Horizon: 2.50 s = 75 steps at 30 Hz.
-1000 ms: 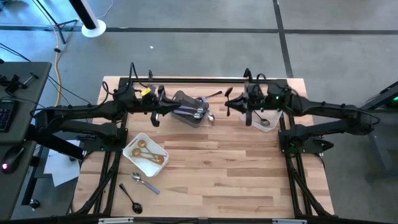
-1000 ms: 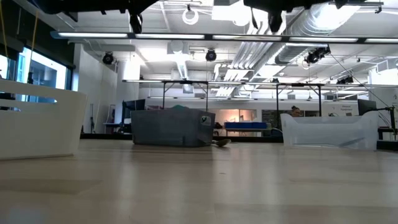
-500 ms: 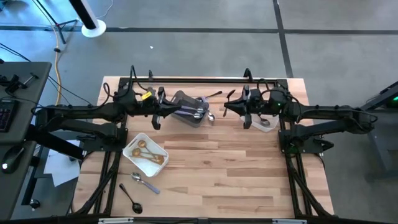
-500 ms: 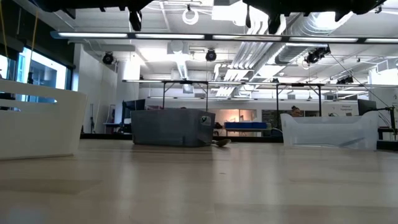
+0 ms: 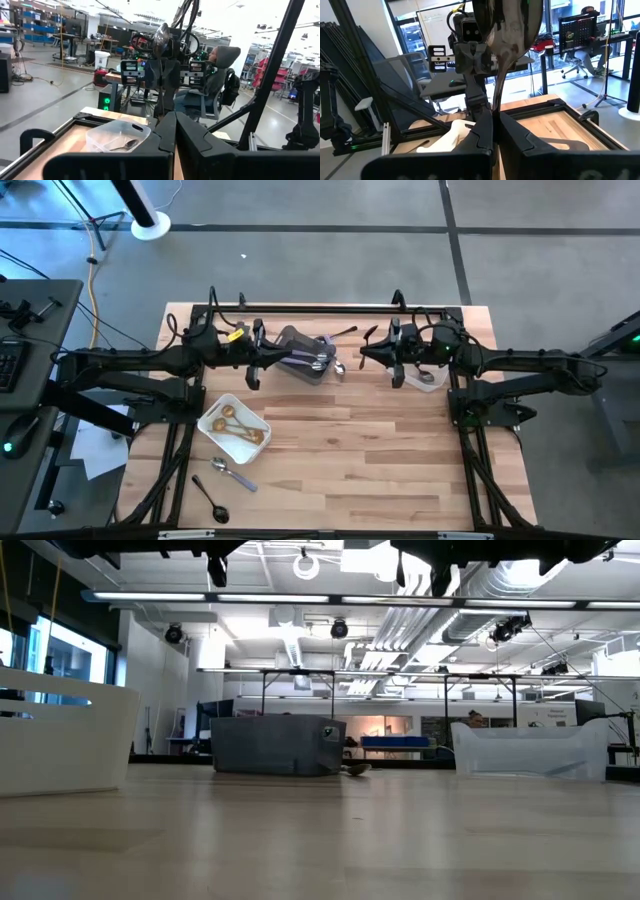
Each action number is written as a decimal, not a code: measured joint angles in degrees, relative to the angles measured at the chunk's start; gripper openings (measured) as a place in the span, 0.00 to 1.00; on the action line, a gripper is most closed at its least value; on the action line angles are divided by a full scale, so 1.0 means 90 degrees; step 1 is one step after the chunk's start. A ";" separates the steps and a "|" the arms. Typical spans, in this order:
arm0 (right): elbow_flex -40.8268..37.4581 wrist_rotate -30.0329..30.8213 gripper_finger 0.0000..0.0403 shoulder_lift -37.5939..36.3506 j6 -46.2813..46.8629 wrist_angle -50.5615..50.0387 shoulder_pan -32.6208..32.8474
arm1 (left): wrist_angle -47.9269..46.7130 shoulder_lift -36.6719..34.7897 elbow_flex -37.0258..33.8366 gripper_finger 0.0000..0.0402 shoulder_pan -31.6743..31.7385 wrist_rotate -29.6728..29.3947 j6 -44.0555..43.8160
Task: Sort silverware by color (type)
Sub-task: Put the center black spoon into the transparent bin
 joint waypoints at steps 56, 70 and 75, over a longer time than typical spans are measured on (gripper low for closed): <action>0.0003 -0.0235 0.00 0.0002 -0.0027 -0.0245 -0.0002 | 0.0000 0.0000 0.0000 0.00 0.0002 -0.0288 0.0328; 0.2496 0.1488 0.00 0.0358 0.0178 -0.6551 -0.0528 | 0.0002 0.0002 0.0000 0.00 0.0005 -0.0292 0.0325; 0.2804 0.1812 0.00 0.0632 0.0862 -0.8447 -0.1279 | 0.0002 0.0002 0.0002 0.00 0.0005 -0.0297 0.0328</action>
